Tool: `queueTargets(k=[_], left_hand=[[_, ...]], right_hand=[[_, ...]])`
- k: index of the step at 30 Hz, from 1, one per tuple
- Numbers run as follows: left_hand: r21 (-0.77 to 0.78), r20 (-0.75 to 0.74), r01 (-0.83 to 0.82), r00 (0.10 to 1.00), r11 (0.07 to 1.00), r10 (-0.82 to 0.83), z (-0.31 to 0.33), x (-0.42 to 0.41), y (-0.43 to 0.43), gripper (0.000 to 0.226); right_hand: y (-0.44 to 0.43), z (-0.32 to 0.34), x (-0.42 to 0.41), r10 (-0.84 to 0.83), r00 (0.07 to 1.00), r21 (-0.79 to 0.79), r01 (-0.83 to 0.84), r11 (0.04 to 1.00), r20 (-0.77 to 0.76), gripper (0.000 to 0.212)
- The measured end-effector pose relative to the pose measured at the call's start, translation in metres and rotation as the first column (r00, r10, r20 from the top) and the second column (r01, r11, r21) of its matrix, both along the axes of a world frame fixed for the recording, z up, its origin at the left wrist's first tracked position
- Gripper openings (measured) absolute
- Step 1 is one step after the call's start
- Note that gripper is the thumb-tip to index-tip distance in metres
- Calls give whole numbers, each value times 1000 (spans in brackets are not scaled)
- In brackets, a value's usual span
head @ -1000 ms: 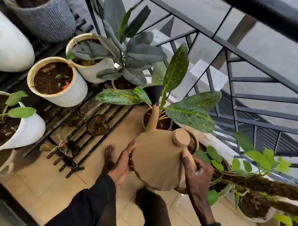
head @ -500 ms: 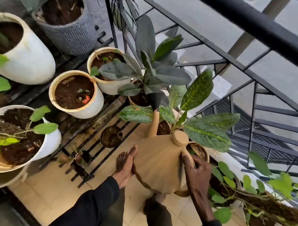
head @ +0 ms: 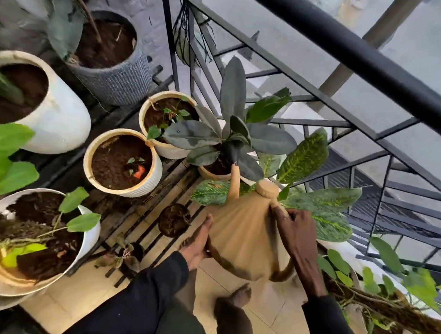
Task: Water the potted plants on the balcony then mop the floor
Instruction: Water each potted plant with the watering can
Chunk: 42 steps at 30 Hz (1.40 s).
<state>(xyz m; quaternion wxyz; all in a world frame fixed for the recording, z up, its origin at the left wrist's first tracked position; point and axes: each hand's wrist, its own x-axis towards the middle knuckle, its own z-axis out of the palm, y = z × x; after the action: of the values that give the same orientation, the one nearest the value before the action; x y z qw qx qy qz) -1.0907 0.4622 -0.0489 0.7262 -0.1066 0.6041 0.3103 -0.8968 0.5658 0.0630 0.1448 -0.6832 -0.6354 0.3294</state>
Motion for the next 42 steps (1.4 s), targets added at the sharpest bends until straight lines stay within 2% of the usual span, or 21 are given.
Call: queueTargets(k=[6, 10, 16, 20, 24, 27, 42], left_hand=[[-22, 69, -18, 997, 1000, 20, 6, -9, 15, 66], [-44, 72, -14, 997, 999, 17, 8, -11, 22, 71], [-66, 132, -23, 991, 998, 32, 17, -8, 33, 64], [-79, 130, -79, 987, 994, 89, 18, -3, 37, 73], [-92, 133, -129, 981, 987, 141, 23, 1, 40, 79], [-109, 145, -154, 975, 982, 169, 33, 4, 44, 75], [-96, 132, -171, 974, 981, 182, 49, 10, 51, 79]], right_hand=[[25, 19, -22, 26, 998, -42, -24, 999, 63, 59], [40, 23, -27, 40, 995, -72, -34, 997, 91, 63], [57, 26, -23, 99, 994, -76, -95, 993, 51, 63], [68, 27, -23, 113, 992, -83, -109, 991, 57, 75], [75, 34, -24, 147, 985, -101, -138, 985, 88, 64], [82, 38, -24, 172, 979, -101, -162, 982, 105, 52], [95, 45, -20, 191, 977, -125, -179, 976, 93, 47]])
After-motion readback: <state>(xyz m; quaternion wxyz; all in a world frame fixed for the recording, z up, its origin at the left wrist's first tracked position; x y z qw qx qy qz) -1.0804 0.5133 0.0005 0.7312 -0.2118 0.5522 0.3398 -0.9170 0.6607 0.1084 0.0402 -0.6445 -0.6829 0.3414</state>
